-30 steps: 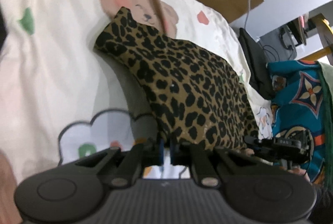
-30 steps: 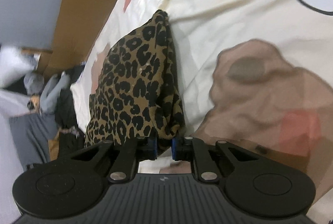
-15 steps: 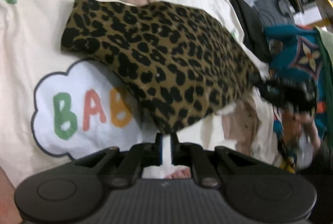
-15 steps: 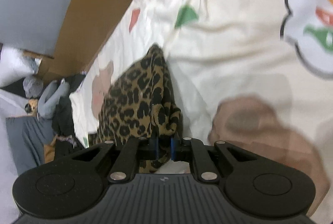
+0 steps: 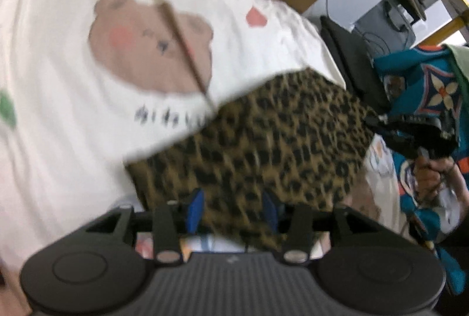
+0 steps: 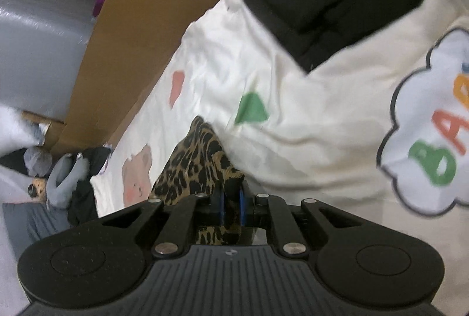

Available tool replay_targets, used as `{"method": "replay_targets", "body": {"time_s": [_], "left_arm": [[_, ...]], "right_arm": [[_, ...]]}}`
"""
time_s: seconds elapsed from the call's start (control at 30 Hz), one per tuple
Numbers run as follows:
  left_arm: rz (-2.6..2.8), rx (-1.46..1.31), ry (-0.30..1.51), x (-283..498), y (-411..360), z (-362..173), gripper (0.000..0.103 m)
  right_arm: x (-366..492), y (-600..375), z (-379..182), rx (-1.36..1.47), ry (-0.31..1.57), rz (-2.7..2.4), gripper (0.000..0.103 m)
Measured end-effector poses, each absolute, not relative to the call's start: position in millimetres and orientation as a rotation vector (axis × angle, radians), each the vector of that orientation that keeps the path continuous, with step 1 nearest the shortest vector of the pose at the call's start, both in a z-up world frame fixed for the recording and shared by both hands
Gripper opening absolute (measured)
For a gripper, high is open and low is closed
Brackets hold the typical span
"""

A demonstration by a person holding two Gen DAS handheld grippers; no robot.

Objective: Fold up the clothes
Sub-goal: 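Lift the pants edge with both grippers, folding the pants upward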

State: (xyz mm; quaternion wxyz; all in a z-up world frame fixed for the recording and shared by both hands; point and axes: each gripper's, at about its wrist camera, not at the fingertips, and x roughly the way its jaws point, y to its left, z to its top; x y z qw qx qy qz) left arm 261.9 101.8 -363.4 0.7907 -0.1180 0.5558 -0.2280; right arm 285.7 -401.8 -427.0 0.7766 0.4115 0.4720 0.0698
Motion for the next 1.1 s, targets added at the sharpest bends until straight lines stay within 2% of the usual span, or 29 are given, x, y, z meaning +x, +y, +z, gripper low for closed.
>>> {"method": "replay_targets", "body": {"time_s": [0.07, 0.13, 0.23, 0.3, 0.33, 0.6, 0.67, 0.73, 0.77, 0.8, 0.93, 1.1], "left_arm": [[-0.493, -0.237, 1.174, 279.5, 94.2, -358.2, 0.048], [-0.511, -0.225, 1.149, 299.6, 81.5, -355.6, 0.057], [-0.535, -0.207, 1.127, 326.2, 60.9, -356.3, 0.059], [-0.556, -0.203, 1.133, 344.9, 43.6, -359.6, 0.069], [-0.557, -0.189, 1.141, 351.1, 34.0, -362.2, 0.072], [-0.607, -0.135, 1.225, 373.4, -12.8, -385.3, 0.072], [-0.615, -0.133, 1.239, 374.0, -20.1, -389.5, 0.072], [-0.618, -0.124, 1.258, 374.5, -27.1, -394.4, 0.072], [-0.617, -0.12, 1.268, 374.0, -27.8, -396.7, 0.071], [-0.617, -0.117, 1.278, 373.5, -28.4, -399.1, 0.071], [-0.604, -0.129, 1.312, 374.4, -27.0, -405.8, 0.07], [-0.597, -0.107, 1.319, 371.7, -27.0, -403.6, 0.064]], "right_arm": [[293.4, -404.1, -423.7, 0.875, 1.019, 0.142, 0.008], [301.5, -405.9, -420.2, 0.858, 1.014, 0.133, 0.008], [314.2, -410.7, -416.0, 0.847, 1.004, 0.114, 0.008], [322.7, -414.4, -413.7, 0.84, 0.997, 0.101, 0.008], [326.9, -417.1, -414.1, 0.838, 0.991, 0.091, 0.008], [339.5, -428.9, -430.0, 0.818, 1.002, 0.068, 0.01], [337.9, -430.3, -433.8, 0.81, 1.006, 0.063, 0.016], [332.6, -432.0, -435.2, 0.788, 1.001, 0.047, 0.029], [329.0, -432.9, -436.2, 0.785, 0.997, 0.042, 0.042], [324.0, -433.8, -437.6, 0.794, 0.992, 0.042, 0.048], [298.1, -426.1, -450.7, 0.853, 1.014, 0.078, 0.049], [266.2, -411.5, -467.7, 0.931, 1.046, 0.138, 0.049]]}}
